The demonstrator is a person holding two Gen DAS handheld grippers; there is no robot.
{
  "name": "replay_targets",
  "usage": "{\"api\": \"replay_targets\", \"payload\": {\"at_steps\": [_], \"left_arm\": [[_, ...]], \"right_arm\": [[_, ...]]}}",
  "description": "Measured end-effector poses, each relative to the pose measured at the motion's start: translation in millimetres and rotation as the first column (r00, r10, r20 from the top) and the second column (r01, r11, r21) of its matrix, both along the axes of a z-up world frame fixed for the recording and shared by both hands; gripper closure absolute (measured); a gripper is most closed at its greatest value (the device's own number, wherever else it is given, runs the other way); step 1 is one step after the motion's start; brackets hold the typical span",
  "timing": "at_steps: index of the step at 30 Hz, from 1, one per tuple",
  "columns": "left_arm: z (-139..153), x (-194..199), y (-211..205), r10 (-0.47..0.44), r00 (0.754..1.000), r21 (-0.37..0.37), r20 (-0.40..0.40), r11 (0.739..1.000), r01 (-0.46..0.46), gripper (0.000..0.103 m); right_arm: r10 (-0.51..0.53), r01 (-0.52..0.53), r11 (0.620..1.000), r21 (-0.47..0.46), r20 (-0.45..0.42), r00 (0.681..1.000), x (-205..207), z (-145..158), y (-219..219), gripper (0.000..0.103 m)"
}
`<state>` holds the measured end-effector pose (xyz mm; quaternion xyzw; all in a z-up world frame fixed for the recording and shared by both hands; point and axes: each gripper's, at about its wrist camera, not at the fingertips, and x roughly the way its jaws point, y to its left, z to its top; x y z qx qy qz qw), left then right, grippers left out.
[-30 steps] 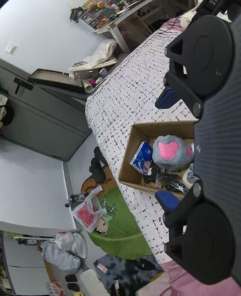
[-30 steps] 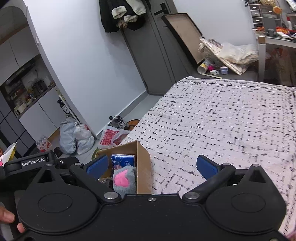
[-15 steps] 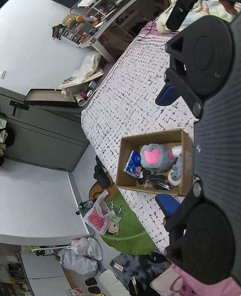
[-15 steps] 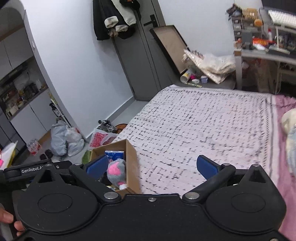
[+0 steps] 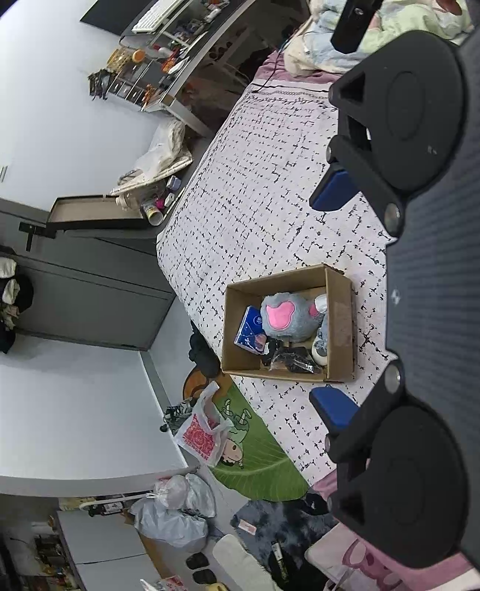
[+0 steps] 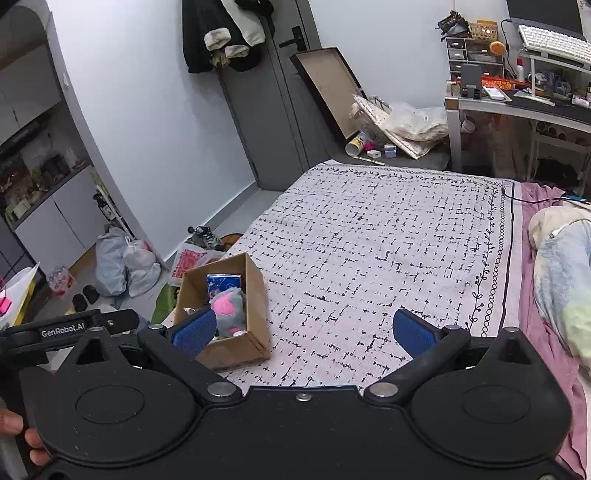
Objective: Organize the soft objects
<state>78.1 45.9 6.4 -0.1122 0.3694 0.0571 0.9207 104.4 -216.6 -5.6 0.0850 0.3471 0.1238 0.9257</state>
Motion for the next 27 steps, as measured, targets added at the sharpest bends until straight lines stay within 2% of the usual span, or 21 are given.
{"api": "replay_targets", "payload": {"at_steps": [10, 18, 27], "left_arm": [[5, -23, -17, -0.054, 0.999, 0.059, 0.005, 0.997, 0.053, 0.002], [9, -44, -29, -0.106, 0.994, 0.115, 0.015, 0.988, 0.104, 0.002], [12, -62, -29, -0.111, 0.994, 0.127, 0.022, 0.986, 0.107, 0.002]], "right_arm": [[-0.029, 0.029, 0.999, 0.045, -0.009, 1.0, -30, 6, -10, 0.0], [-0.025, 0.03, 0.997, 0.067, -0.072, 0.997, -41, -6, -8, 0.0], [0.0, 0.005, 0.998, 0.07, -0.078, 0.997, -59, -11, -3, 0.0]]}}
